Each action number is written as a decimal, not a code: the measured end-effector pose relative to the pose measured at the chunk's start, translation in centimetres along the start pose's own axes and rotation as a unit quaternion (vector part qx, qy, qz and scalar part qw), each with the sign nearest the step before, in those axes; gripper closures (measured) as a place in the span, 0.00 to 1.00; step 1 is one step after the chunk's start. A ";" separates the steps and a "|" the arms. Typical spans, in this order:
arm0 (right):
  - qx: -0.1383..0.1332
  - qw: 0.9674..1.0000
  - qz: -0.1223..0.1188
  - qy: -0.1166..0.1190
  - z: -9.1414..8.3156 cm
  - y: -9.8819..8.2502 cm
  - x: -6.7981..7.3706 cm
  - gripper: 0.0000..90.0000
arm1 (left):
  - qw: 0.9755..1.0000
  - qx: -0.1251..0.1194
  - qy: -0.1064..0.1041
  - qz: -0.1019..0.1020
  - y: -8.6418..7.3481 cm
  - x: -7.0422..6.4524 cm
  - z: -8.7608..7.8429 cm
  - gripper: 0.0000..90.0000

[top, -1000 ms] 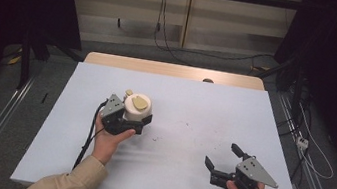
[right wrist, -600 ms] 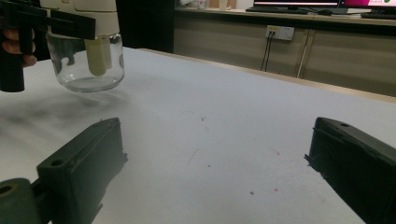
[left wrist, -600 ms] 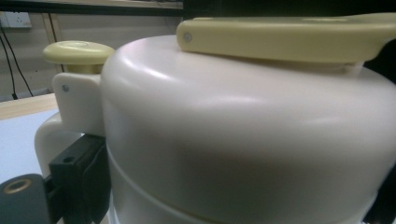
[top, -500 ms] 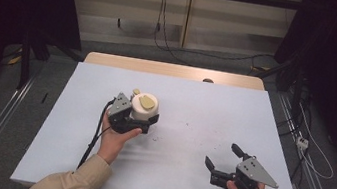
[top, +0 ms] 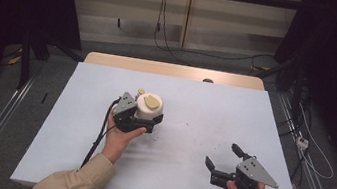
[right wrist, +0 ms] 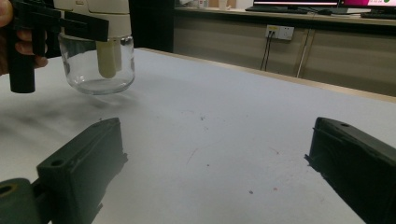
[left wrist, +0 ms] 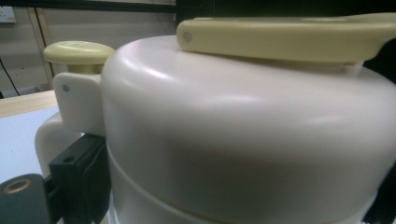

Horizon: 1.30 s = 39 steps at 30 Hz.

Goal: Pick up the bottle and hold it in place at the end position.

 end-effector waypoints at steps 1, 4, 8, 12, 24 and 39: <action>0.000 1.000 0.000 0.000 0.0 0.0 0.0 0.03 | 1.000 0.001 -0.001 0.002 0.0 0.0 0.1 0.07; 0.000 1.000 0.000 0.001 0.0 0.0 0.0 0.03 | 1.000 0.001 -0.003 0.005 0.1 -0.2 0.4 0.07; 0.000 1.000 0.001 0.002 0.0 0.0 0.0 0.03 | 1.000 0.000 -0.011 0.008 0.1 -0.5 0.9 0.07; 0.001 1.000 0.001 0.002 0.1 0.0 0.0 0.03 | 1.000 -0.001 -0.014 0.003 0.2 -0.6 1.3 0.07; 0.001 1.000 0.000 0.002 0.1 -0.1 -0.1 0.03 | 1.000 -0.002 -0.013 0.000 0.2 -0.3 2.0 0.07; 0.000 1.000 0.002 0.003 0.2 0.0 0.0 0.03 | 1.000 -0.003 -0.014 0.001 0.6 -0.5 2.8 0.07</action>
Point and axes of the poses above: each handheld gripper's, and its own axes: z roughly forward along the jaws, y roughly out of its top, x roughly to its left, the point moved 5 cm from there along z, roughly forward along the jaws, and after that the axes turned 4 degrees about -y, right-handed, at the moved point
